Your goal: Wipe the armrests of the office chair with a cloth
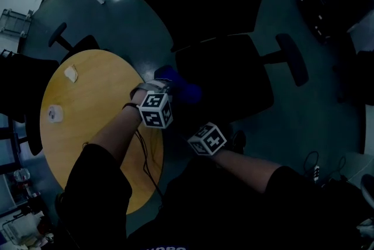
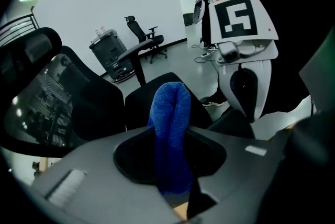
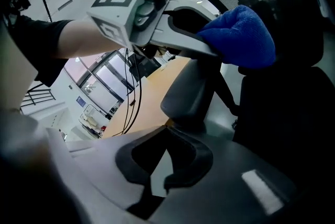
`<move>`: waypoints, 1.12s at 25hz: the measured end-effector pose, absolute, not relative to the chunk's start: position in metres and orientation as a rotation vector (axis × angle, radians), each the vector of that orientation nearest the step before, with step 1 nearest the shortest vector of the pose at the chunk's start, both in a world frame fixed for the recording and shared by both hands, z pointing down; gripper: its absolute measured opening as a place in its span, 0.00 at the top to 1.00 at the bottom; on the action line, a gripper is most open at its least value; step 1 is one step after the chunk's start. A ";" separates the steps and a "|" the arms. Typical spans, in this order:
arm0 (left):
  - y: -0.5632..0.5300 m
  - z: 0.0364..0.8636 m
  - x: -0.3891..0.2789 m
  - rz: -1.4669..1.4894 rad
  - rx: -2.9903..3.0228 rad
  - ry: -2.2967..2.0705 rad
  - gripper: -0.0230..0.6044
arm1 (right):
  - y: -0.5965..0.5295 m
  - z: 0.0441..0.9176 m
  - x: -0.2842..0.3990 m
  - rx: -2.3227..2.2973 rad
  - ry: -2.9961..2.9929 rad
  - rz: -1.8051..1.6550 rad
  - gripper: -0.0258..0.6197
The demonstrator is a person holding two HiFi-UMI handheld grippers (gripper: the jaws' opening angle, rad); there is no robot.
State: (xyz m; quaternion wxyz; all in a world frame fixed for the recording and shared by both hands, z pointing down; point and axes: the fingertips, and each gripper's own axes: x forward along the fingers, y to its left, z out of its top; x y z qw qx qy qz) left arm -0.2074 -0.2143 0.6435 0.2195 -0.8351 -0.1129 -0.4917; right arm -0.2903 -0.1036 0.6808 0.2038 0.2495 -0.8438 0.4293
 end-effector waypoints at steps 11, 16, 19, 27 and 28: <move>-0.135 0.633 -0.209 -1.348 -2.587 -0.236 0.77 | -0.087 0.680 -0.279 0.670 -2.348 1.195 0.96; -0.108 0.631 -0.204 -1.375 -2.730 -0.104 0.77 | -0.066 0.676 -0.264 0.579 -2.352 1.128 0.96; -0.089 0.628 -0.201 -1.384 -2.828 -0.019 0.77 | -0.055 0.667 -0.242 0.558 -2.348 1.115 0.96; -0.095 0.583 -0.165 -0.866 -3.311 0.898 0.76 | -0.050 0.645 -0.124 0.719 -2.401 0.909 0.96; -0.106 0.570 -0.159 -0.710 -3.351 1.069 0.76 | -0.051 0.642 -0.100 0.789 -2.397 0.926 0.96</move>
